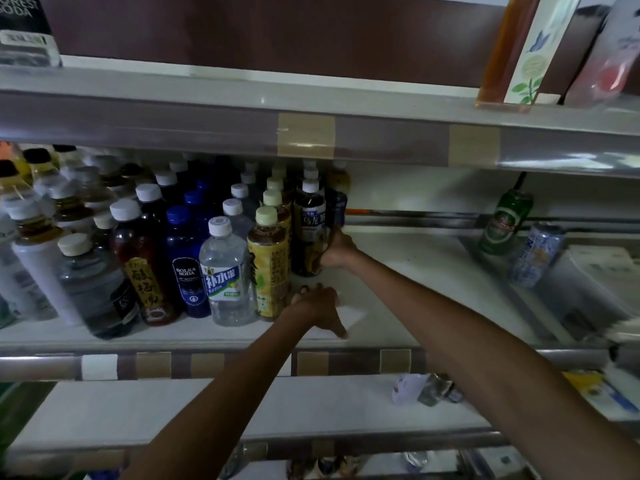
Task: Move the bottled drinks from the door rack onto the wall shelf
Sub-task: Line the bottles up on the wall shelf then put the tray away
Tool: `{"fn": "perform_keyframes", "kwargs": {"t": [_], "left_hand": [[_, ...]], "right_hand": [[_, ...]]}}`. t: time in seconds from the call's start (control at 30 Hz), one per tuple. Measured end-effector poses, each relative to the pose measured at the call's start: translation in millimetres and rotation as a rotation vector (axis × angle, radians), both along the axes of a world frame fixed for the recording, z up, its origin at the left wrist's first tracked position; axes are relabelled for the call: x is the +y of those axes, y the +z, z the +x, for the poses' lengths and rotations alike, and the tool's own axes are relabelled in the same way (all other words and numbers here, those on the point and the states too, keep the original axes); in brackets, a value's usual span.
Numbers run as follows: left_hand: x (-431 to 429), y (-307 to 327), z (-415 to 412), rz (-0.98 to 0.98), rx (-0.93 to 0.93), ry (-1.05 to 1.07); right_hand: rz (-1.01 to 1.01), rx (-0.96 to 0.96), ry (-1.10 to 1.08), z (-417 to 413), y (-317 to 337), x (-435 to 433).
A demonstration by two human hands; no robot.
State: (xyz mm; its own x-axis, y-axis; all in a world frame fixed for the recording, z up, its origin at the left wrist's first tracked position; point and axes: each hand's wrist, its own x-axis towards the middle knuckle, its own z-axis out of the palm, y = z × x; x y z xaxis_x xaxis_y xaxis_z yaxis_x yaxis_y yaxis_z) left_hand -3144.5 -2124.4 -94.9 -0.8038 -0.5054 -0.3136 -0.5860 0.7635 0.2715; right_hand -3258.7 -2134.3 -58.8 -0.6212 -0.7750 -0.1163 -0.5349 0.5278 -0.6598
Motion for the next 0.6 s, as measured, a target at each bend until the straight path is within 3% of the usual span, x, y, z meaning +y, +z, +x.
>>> {"fn": "perform_keyframes", "kwargs": {"t": [0.37, 0.6], "left_hand": [[-8.5, 0.2, 2.9, -0.030, -0.083, -0.106], [-2.5, 1.2, 10.2, 0.055, 0.099, -0.092]], "right_hand": [[0.057, 0.089, -0.162, 0.4, -3.5, 64.6], [0.074, 0.210, -0.312, 36.4, -10.4, 111.3]]}}
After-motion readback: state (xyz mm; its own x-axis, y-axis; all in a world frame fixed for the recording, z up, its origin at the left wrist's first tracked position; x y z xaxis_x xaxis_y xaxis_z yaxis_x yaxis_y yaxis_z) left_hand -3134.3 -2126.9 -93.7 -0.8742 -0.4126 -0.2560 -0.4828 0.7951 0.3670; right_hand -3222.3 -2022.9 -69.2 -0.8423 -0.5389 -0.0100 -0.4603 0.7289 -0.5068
